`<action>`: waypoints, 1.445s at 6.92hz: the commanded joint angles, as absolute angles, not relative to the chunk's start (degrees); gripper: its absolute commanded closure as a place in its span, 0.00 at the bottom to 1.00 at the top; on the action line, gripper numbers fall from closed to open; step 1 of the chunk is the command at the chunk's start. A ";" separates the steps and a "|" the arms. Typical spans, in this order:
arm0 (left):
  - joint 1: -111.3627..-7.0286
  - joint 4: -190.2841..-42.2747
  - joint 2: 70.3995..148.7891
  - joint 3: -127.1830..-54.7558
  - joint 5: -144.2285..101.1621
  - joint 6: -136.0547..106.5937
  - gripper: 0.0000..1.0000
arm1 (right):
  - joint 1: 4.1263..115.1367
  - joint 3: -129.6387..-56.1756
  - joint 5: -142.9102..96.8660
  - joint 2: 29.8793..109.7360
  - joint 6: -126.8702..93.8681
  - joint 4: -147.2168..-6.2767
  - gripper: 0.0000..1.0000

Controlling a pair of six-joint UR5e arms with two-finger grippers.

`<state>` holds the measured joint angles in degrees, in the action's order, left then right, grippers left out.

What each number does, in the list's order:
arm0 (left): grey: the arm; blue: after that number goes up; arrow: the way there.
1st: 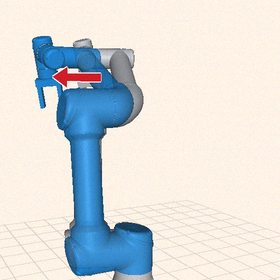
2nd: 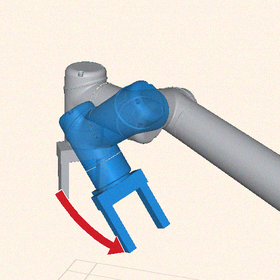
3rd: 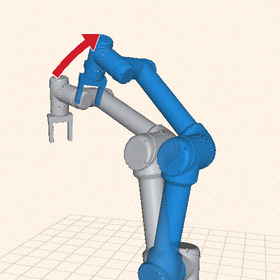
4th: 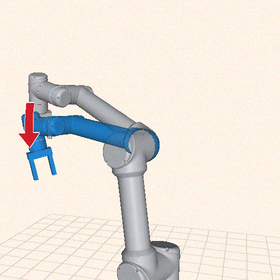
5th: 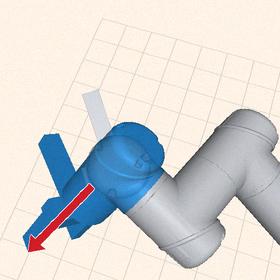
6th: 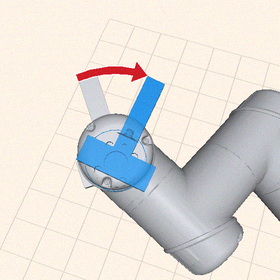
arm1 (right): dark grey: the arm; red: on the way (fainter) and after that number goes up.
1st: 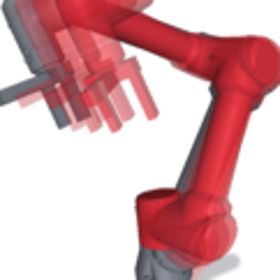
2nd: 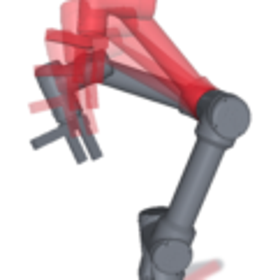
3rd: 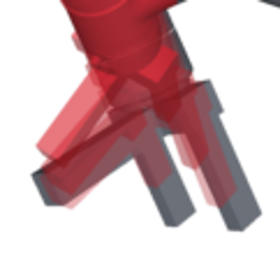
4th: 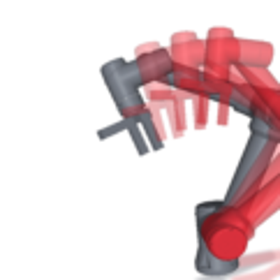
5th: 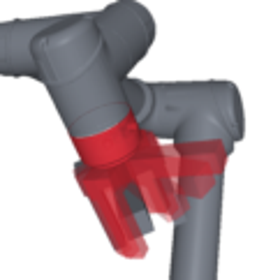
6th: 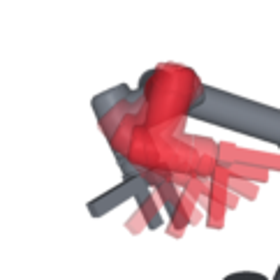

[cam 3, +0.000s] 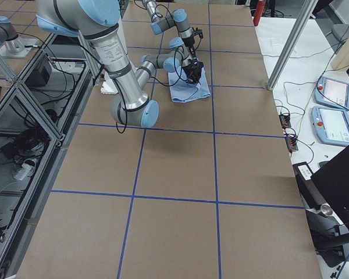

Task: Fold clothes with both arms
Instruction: 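Lift the near edge with both grippers and fold it over the far half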

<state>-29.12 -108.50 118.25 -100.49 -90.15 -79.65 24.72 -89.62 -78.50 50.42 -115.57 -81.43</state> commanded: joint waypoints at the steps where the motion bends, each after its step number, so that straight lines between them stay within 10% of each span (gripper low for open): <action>1: -29.18 -108.63 118.30 -99.32 -90.09 -79.19 1.00 | 25.66 -87.02 -78.57 50.01 -112.43 -78.58 1.00; 4: -29.44 -108.63 118.30 -98.96 -90.09 -77.18 1.00 | 26.89 -86.05 -78.57 50.10 -108.91 -78.49 1.00; 5: -29.62 -108.63 118.30 -99.05 -90.09 -76.12 0.01 | 26.89 -85.96 -78.49 50.18 -104.20 -78.75 0.01; 10: -32.70 -111.62 117.77 -100.11 -96.33 -69.61 0.00 | 21.64 -88.51 -79.38 50.01 -86.06 -79.01 0.00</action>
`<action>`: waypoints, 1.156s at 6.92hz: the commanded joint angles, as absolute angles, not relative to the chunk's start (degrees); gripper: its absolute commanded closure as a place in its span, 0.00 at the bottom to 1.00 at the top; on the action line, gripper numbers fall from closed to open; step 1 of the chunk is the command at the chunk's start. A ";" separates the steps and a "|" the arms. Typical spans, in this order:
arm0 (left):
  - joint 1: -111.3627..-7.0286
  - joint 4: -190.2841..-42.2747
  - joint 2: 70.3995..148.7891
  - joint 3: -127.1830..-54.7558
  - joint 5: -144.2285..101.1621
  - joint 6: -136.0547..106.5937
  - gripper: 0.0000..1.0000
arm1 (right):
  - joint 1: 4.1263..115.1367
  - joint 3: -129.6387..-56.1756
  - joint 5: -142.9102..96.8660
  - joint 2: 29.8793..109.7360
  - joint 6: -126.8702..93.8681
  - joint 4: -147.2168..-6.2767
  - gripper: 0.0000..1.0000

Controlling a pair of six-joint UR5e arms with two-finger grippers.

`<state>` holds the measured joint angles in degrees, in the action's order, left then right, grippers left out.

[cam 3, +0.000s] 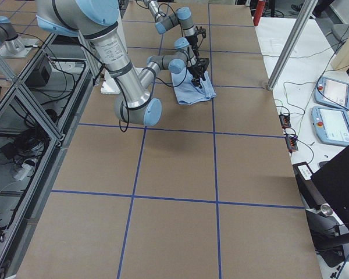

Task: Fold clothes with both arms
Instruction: 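Release the right gripper and raise it away while the left holds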

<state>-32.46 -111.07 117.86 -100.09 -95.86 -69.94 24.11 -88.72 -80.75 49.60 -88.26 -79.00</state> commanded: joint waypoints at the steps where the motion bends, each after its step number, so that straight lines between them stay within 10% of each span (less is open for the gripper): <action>1: -32.70 -111.62 117.77 -100.11 -96.33 -69.70 0.00 | 20.66 -88.42 -79.19 50.44 -80.13 -79.01 0.00; 8: -32.70 -111.62 117.60 -100.20 -96.33 -70.05 0.00 | 35.82 -73.76 -79.80 46.23 -70.35 -79.01 0.00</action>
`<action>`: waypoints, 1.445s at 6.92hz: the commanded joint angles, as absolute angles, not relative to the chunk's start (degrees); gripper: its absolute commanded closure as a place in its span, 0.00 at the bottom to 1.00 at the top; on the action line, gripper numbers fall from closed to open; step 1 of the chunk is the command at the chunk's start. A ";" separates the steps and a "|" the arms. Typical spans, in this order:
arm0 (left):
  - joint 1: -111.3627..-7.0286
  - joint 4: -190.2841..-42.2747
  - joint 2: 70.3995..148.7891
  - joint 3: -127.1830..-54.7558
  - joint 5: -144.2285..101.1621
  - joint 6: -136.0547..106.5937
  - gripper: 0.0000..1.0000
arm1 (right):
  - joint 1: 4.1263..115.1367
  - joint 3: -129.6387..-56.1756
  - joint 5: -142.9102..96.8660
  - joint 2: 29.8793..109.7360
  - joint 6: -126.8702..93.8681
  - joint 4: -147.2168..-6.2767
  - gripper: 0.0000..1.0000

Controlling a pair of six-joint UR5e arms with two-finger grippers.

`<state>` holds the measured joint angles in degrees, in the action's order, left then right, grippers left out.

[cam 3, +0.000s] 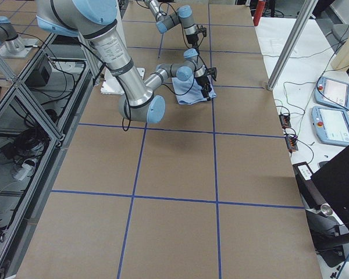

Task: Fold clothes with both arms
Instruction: 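Release the right gripper and raise it away while the left holds, then release the left gripper and draw it back from the folded shirt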

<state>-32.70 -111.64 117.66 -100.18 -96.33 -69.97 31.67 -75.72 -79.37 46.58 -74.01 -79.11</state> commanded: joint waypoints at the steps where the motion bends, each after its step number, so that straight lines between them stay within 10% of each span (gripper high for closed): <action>1: -32.61 -111.71 117.60 -99.93 -96.33 -70.14 0.00 | 40.30 -72.87 -84.94 46.06 -67.88 -78.75 0.00; 5: -28.74 -111.35 120.40 -94.84 -95.36 -70.49 0.00 | 45.09 -73.48 -94.22 45.52 -64.95 -75.96 0.00; 8: -30.23 -117.50 120.67 -94.66 -95.45 -78.03 0.58 | 44.91 -73.48 -94.22 45.62 -65.21 -75.41 0.00; 10: -31.29 -117.60 120.59 -94.40 -95.45 -79.71 0.58 | 44.83 -73.48 -94.22 45.62 -65.21 -75.41 0.00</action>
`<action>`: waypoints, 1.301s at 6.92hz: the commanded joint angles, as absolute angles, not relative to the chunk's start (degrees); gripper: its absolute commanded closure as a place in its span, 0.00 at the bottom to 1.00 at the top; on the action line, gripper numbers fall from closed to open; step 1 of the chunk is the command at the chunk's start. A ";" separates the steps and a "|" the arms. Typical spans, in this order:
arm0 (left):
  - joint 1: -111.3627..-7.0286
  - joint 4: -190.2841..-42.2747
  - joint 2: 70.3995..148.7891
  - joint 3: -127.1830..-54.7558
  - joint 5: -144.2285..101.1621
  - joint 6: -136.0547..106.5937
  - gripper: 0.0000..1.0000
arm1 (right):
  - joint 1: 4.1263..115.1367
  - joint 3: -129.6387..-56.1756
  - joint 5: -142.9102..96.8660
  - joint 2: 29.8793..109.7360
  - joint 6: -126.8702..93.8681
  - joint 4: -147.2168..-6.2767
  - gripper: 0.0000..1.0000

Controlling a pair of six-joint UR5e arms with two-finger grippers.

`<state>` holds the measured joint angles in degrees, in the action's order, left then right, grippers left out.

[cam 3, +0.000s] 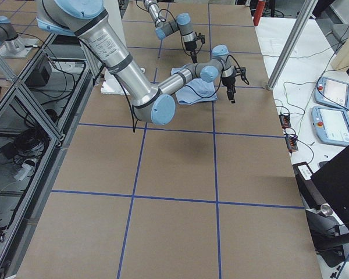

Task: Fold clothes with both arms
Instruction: 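Release the left gripper and draw it back from the folded shirt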

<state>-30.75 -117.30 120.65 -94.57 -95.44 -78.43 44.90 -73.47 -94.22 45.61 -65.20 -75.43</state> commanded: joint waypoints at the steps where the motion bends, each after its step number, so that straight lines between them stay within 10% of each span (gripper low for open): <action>1: -31.12 -117.86 120.76 -93.00 -95.45 -79.80 0.58 | 44.56 -73.48 -94.13 45.62 -65.30 -75.41 0.00; 9: -30.68 -120.76 121.20 -90.18 -95.71 -81.38 0.49 | 43.51 -73.48 -93.96 45.97 -65.30 -75.24 0.00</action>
